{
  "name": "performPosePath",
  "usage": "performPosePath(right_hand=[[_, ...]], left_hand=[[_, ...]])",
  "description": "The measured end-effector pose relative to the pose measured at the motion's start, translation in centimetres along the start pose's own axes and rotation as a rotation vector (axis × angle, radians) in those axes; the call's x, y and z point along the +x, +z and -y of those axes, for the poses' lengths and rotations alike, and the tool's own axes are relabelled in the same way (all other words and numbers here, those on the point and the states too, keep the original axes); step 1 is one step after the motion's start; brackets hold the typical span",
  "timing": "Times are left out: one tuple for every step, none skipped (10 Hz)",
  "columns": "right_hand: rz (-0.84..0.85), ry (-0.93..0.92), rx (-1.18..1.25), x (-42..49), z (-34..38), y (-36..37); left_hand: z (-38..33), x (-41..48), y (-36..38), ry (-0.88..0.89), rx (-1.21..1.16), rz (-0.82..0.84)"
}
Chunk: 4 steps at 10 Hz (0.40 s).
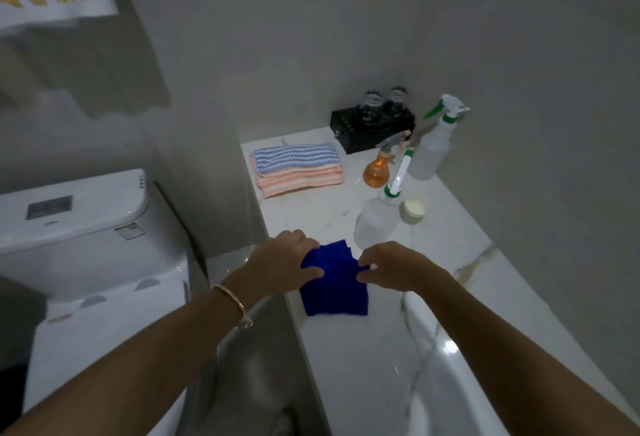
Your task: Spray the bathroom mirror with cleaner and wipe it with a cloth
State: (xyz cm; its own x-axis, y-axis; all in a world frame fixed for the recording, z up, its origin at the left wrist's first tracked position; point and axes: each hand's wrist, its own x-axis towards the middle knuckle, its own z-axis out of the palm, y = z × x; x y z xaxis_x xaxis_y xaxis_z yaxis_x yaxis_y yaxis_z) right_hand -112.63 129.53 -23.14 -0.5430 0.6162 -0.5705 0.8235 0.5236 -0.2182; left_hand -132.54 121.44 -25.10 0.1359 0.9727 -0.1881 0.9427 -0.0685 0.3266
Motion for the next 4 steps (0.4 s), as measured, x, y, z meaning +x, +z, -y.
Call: performPosePath(right_hand=[[-0.085,0.042,0.057,-0.7,-1.0,-1.2],[-0.113,0.087,0.095,-2.2,-1.2,-2.3],[-0.112,0.131,0.11,-3.8,-1.9,-2.8],[-0.193,0.173,0.115,-6.4,-3.4,-3.4]], left_hand=[[-1.2,1.4,-2.0,-0.051,-0.006,-0.022],[-3.0,2.0,-3.5,-0.031,0.028,0.012],[-5.0,2.5,-4.3,0.047,0.026,0.009],[-7.2,2.9,-5.4,0.132,0.041,0.07]])
